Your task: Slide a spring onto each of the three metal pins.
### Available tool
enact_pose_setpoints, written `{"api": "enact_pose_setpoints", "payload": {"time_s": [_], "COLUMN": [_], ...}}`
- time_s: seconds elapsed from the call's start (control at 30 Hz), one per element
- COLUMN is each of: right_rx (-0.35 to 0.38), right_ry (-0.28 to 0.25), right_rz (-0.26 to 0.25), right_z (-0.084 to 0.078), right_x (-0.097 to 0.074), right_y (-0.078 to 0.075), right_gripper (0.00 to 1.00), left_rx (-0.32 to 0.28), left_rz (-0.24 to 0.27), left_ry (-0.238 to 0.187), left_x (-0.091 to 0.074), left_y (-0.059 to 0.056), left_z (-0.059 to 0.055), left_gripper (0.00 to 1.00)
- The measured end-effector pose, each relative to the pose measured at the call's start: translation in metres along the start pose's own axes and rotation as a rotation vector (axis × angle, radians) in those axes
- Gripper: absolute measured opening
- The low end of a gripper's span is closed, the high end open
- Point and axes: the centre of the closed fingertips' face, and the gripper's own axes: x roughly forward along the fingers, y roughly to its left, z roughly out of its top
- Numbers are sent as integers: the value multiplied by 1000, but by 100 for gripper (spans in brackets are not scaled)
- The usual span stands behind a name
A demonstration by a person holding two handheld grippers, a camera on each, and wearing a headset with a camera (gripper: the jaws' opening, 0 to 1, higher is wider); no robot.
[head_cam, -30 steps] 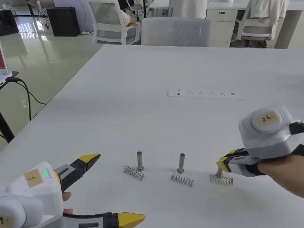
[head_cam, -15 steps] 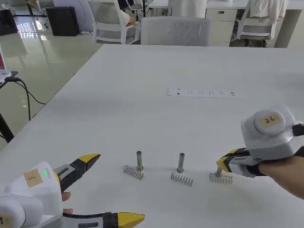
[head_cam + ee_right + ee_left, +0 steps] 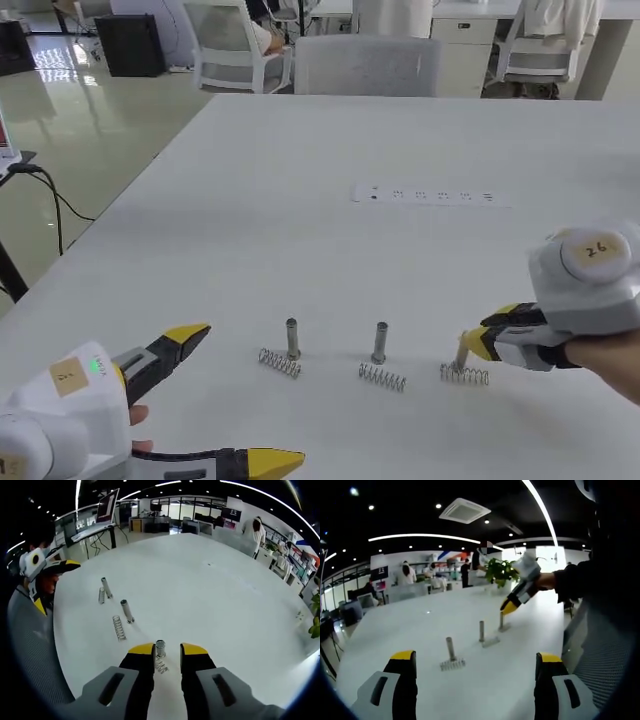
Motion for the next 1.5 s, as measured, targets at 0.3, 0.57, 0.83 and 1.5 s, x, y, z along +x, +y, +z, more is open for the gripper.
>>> {"api": "enact_pose_setpoints", "payload": {"time_s": [0.3,0.57,0.83,1.5], "right_rx": [-101,-179,-243,-280], "right_ry": [95,150,213,297], "right_rz": [78,135,202,266], "right_z": [-31,-39,-46,-56], "right_x": [7,16,23,19], "right_y": [8,10,15,37], "right_gripper": [19,19,14,8], "left_rx": [-1,-6,-12,-15], "left_rz": [-4,-2,6,8], "left_ry": [4,9,12,8], "left_x": [0,0,0,0], "left_y": [-1,0,2,3], "left_z": [-1,-3,-3,-3], "left_gripper": [95,95,95,94]}}
